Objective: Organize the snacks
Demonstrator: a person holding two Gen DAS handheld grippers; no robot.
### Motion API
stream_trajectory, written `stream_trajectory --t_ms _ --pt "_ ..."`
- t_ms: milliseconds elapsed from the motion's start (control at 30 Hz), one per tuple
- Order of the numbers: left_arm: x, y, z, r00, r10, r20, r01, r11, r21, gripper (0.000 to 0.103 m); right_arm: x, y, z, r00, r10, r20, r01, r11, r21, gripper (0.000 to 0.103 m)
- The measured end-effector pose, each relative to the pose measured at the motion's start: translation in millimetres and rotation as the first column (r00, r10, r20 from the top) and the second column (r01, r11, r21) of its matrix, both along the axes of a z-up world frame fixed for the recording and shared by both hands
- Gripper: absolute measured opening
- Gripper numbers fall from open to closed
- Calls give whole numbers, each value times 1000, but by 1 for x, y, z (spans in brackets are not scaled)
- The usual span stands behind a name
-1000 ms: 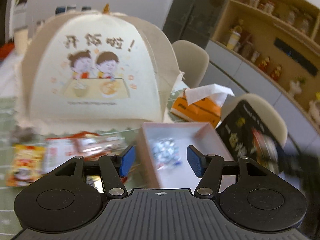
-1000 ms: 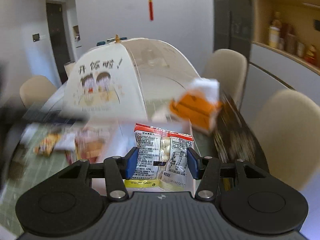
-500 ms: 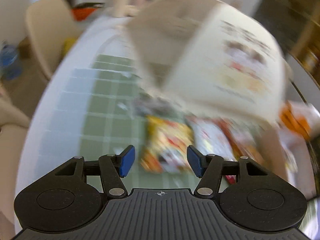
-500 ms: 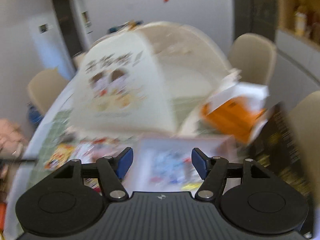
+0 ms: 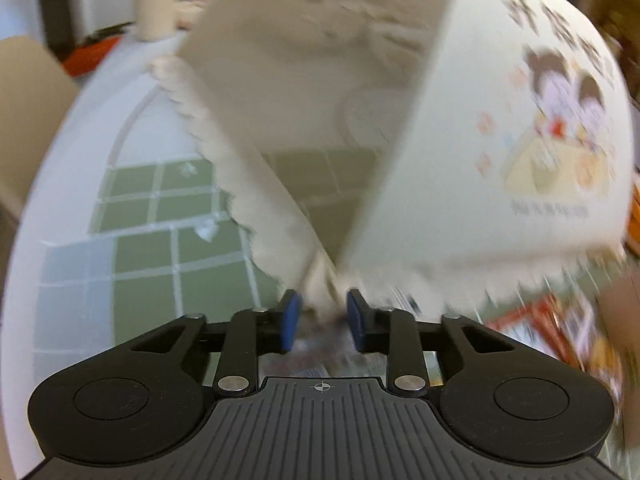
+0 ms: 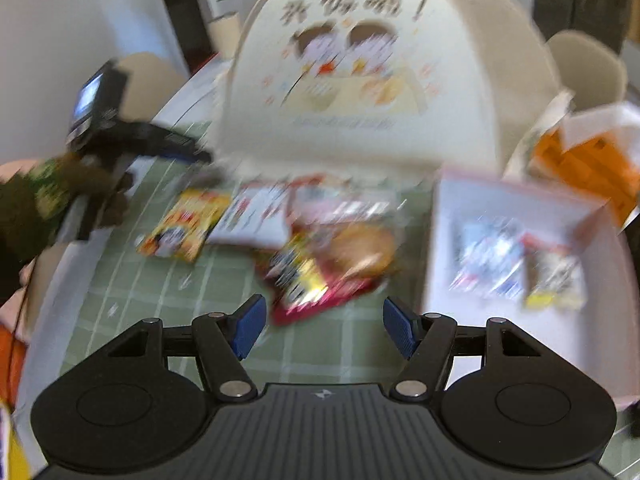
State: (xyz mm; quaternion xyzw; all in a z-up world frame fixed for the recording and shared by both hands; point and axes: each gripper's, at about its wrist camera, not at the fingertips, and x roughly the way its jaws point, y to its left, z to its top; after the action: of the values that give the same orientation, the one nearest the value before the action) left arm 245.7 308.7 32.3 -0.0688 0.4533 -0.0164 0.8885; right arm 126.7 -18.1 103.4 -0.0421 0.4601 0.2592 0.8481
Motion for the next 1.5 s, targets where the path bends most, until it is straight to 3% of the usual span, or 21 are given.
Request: stream_trajectory --t_ms 133,200,367,500,600,667,833,933,1033,1100,1133,1167,1233,1333,1500 --pt "-27 -12 0 996 -83 -19 83 996 -23 29 -34 6 -21 999 46 27 -44 995 -89 65" --pt "-43 -25 3 992 -124 -29 124 992 16 29 -48 4 -27 997 66 38 -61 991 -117 65" --pt "-84 -58 5 977 -201 -67 203 978 37 30 -61 -8 -25 995 97 26 -95 991 -92 65" --pt "-128 -81 4 975 -207 -80 210 978 20 32 -52 -5 -11 985 125 119 -113 988 -100 65" --pt "-154 -90 4 981 -178 -82 180 984 15 32 -25 7 3 967 144 211 -127 988 -92 66" --pt "-165 -89 3 988 -128 -82 128 992 -2 32 6 18 8 967 120 224 -109 992 -62 70" --pt "-178 -70 3 997 40 -71 -42 998 -35 32 112 49 -1 998 -25 59 22 999 49 71" --pt "-186 -53 5 990 133 -50 -136 988 -74 28 160 71 -28 995 -94 33 95 995 -33 71" --pt "-196 -40 9 985 169 -33 -172 974 -145 29 180 78 -52 991 -132 -2 131 988 -81 71" --pt "-205 -36 13 985 173 -14 -173 970 -170 29 175 74 -53 990 -141 -17 140 989 -37 68" --pt "-210 -35 14 984 178 -7 -176 968 -181 29 170 73 -52 992 -120 -33 119 993 -21 62" --pt "-214 -34 16 983 183 -3 -180 965 -191 29 163 71 -50 995 -86 -48 86 996 -2 59" --pt "-221 -36 22 983 181 13 -174 961 -215 29 144 67 -47 995 -5 -99 8 999 37 45" --pt "-223 -48 33 989 139 49 -124 964 -235 29 105 61 -47 983 101 -156 -90 993 78 35" --pt "-221 -78 44 997 52 64 -37 977 -211 29 45 46 -41 965 195 -177 -177 978 112 35"
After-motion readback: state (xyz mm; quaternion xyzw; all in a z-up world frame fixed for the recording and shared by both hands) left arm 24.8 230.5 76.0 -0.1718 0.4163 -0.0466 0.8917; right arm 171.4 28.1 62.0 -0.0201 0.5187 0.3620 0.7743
